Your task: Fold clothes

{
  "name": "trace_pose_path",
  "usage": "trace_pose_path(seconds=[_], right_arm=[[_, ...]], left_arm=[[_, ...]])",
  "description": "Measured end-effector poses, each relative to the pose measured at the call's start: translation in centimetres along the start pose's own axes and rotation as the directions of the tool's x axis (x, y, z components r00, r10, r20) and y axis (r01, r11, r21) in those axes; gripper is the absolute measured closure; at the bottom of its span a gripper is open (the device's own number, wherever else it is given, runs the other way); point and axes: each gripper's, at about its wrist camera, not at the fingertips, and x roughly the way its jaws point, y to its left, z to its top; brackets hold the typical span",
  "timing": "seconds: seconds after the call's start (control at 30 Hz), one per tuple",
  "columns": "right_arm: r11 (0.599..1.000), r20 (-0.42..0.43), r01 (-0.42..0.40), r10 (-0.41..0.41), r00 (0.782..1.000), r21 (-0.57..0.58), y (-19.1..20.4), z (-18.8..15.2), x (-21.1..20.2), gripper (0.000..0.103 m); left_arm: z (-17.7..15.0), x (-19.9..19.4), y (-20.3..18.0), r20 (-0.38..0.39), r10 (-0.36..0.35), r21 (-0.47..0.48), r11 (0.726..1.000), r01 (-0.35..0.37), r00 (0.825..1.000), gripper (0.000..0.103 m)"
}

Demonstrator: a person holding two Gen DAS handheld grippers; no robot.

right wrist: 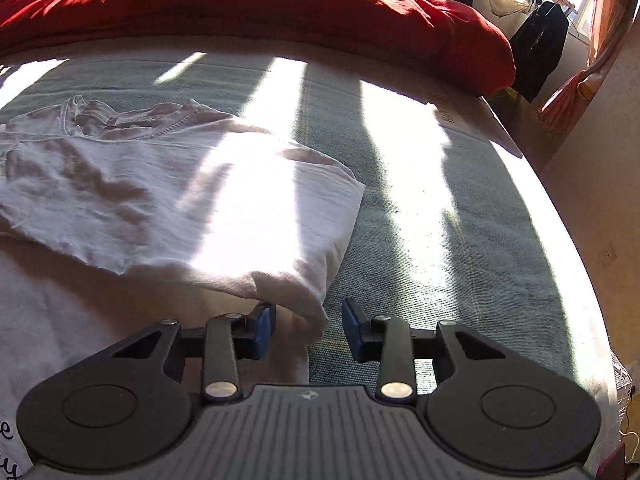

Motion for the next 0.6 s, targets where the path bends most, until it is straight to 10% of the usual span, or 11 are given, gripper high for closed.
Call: trace_pose_path(seconds=[0.2,0.37,0.6], right_arm=[[0.999,-0.005,-0.044,0.044,0.999,-0.004,-0.8,-0.7,-0.9,0.090],[0.992,-0.040,-0.099,0.102,0.994,0.075,-1.7,-1.5,-1.2,0.090],[0.973,-0.022,-0.176,0.181,0.983,0.149,-3.2,-2.7,-3.0,0.090]], left_arm=[[1.6,1.8,-10.2,-0.033,-0.200,0.179,0.963,0.202,0.979,0.099],[0.9,5.7,-19.6,-0.166,-0.369,0.298,0.865,0.404,0.914,0.095],[-1.7,11.4,-24.9,-0.276,-0.310,0.367,0.841,0.398,0.910,0.094]])
